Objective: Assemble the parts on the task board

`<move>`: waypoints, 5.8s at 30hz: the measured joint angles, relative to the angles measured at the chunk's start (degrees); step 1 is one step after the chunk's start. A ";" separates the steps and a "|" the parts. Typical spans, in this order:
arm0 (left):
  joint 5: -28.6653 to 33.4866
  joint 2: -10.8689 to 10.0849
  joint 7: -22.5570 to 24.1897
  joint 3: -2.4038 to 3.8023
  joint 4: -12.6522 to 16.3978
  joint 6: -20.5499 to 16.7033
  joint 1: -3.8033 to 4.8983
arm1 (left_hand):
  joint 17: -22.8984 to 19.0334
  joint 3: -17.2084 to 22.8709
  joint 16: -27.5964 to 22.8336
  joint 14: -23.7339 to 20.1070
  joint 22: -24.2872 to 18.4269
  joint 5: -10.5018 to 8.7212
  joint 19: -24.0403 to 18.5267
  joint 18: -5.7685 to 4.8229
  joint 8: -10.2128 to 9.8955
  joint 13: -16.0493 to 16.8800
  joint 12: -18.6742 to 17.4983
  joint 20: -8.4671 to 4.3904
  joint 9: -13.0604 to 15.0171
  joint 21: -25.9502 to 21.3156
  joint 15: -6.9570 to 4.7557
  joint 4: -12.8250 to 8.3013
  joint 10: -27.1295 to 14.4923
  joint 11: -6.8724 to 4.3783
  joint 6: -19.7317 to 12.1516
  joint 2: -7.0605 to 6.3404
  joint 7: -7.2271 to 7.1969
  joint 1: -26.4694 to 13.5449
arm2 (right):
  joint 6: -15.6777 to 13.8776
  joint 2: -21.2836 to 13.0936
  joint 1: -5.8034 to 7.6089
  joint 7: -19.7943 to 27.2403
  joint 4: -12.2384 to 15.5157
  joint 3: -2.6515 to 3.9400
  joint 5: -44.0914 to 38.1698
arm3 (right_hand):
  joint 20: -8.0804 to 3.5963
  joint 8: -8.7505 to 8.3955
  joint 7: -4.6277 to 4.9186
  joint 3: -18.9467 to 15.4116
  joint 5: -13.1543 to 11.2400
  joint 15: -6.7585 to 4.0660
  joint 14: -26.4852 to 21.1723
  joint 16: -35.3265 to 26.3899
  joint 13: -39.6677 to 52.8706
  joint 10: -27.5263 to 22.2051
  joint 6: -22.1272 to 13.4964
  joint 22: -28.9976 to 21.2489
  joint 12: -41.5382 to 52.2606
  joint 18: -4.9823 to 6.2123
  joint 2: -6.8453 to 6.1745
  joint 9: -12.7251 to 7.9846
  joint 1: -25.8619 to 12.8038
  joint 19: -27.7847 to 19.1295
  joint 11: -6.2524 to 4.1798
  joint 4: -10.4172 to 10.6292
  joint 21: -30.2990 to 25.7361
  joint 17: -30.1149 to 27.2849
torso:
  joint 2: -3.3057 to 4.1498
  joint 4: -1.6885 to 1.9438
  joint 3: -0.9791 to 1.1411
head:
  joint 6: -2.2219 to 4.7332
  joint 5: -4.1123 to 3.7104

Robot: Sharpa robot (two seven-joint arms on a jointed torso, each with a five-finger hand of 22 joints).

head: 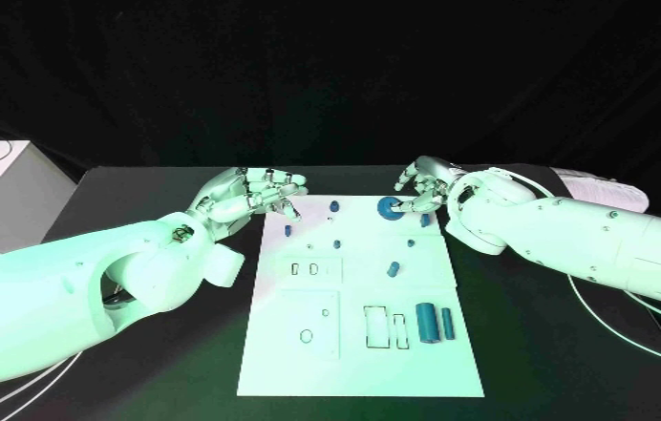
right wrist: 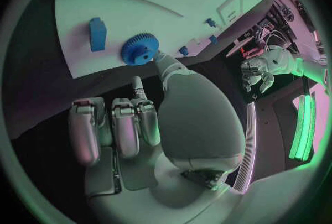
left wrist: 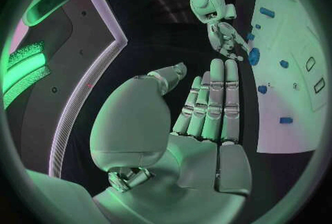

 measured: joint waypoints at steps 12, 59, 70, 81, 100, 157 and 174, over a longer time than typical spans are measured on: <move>-0.01 -0.02 -0.19 0.00 -0.01 -0.01 0.00 | 0.00 0.00 0.00 0.00 0.00 0.00 0.00 0.00 0.00 0.00 0.00 0.00 0.01 0.00 0.00 0.00 0.00 0.00 0.00 0.00 0.00 0.00 | 1.14 0.82 -0.69 -1.81 -0.71 -0.05 -0.20 | 0.00 0.23 0.00 -0.17 0.18 0.00 0.00 0.00 -0.01 0.00 0.00 -0.01 0.00 0.00 0.22 0.03 0.23 0.00 0.00 0.17 0.29 -0.01 | 0.09 0.03 0.08 | -0.10 0.05; -0.02 -0.15 -0.63 0.00 -0.06 0.01 0.00 | 0.00 0.00 0.28 0.00 0.21 0.00 0.01 0.00 0.00 0.00 0.00 0.01 0.02 0.29 0.00 0.00 0.00 0.00 0.00 0.24 0.00 0.24 | -3.61 1.95 -1.87 -4.81 2.71 -0.23 -13.59 | -0.44 1.89 -1.69 5.97 2.40 -0.85 0.00 0.00 -0.02 -0.12 5.81 0.00 -0.01 -0.86 1.84 0.67 1.90 0.00 -0.74 0.54 2.05 -0.03 | 0.06 0.03 0.17 | -0.07 0.71; -0.02 -0.15 -0.69 -0.01 -0.09 0.02 0.00 | 0.00 0.00 0.28 0.00 0.22 0.00 -0.05 0.00 0.00 0.00 0.00 0.07 0.02 0.40 0.00 0.00 -0.02 0.02 0.00 0.24 0.00 0.24 | -6.66 2.76 -1.89 -5.89 8.92 -0.17 -18.29 | -0.44 1.88 -2.13 6.21 1.24 -0.85 0.00 0.00 -0.03 0.09 6.27 -0.01 -0.01 -0.86 1.16 0.93 1.22 0.00 -0.95 0.79 2.04 -0.04 | 0.08 0.05 0.14 | 0.07 0.69; -0.02 0.10 -0.74 0.00 -0.09 0.04 0.00 | 0.00 0.00 0.28 0.00 0.30 0.00 -0.20 -0.01 0.00 0.00 0.00 0.22 0.03 0.51 0.00 0.00 -0.22 0.22 0.00 0.24 0.00 0.24 | -7.54 7.40 -2.36 -6.21 9.52 -0.30 -21.07 | -0.44 1.75 -2.13 6.36 1.13 -0.85 0.00 0.00 -0.03 0.09 6.27 -0.03 -0.01 -0.86 1.16 0.80 1.22 0.00 -0.95 0.95 2.04 -0.04 | 0.17 0.06 0.08 | -0.04 0.65; -0.02 0.25 -0.85 0.01 -0.12 0.09 0.00 | 0.00 0.00 0.28 0.00 0.29 0.00 -0.20 0.00 0.00 0.00 0.00 0.22 0.03 0.51 0.00 0.00 -0.22 0.21 0.00 0.24 0.00 0.24 | -7.12 11.75 -3.49 -6.34 4.51 -0.57 -22.43 | -0.43 1.42 -2.09 6.51 0.94 -0.84 0.00 0.00 -0.03 0.08 6.20 0.01 -0.01 -0.86 1.16 0.83 1.22 0.00 -0.94 0.79 2.04 -0.03 | 0.26 0.04 0.23 | -0.40 0.94; -0.03 0.32 -1.15 -0.01 -0.85 0.26 0.00 | 0.00 0.23 0.28 -0.20 0.51 0.00 -0.41 0.00 0.00 0.00 0.00 0.01 -0.02 0.90 0.20 -0.23 -0.21 0.21 0.00 0.24 0.00 0.24 | -9.97 5.64 -3.93 3.98 6.76 -0.23 -7.79 | 0.51 -4.07 -0.03 -2.17 2.18 0.32 -0.09 0.00 -0.04 0.10 2.74 0.01 -0.01 -0.85 4.41 -0.28 -3.74 -0.11 0.52 3.59 2.04 -0.02 | -0.08 -0.31 0.32 | -0.35 1.21; -0.03 1.33 -1.09 0.00 -2.22 0.63 -0.04 | 0.00 0.23 0.28 -0.41 0.58 0.00 -0.62 0.00 0.00 0.00 0.00 0.22 -0.01 0.90 0.00 -0.23 -0.21 0.21 0.00 0.24 0.00 0.24 | -11.49 -11.05 -0.72 22.54 10.42 0.10 7.84 | 0.51 -5.45 -0.04 2.02 1.90 0.31 -0.09 0.00 -0.04 0.10 2.73 0.00 -0.01 -0.85 1.79 -0.59 1.07 -0.11 0.51 0.24 2.04 -0.03 | -1.17 -1.79 0.96 | 0.44 0.37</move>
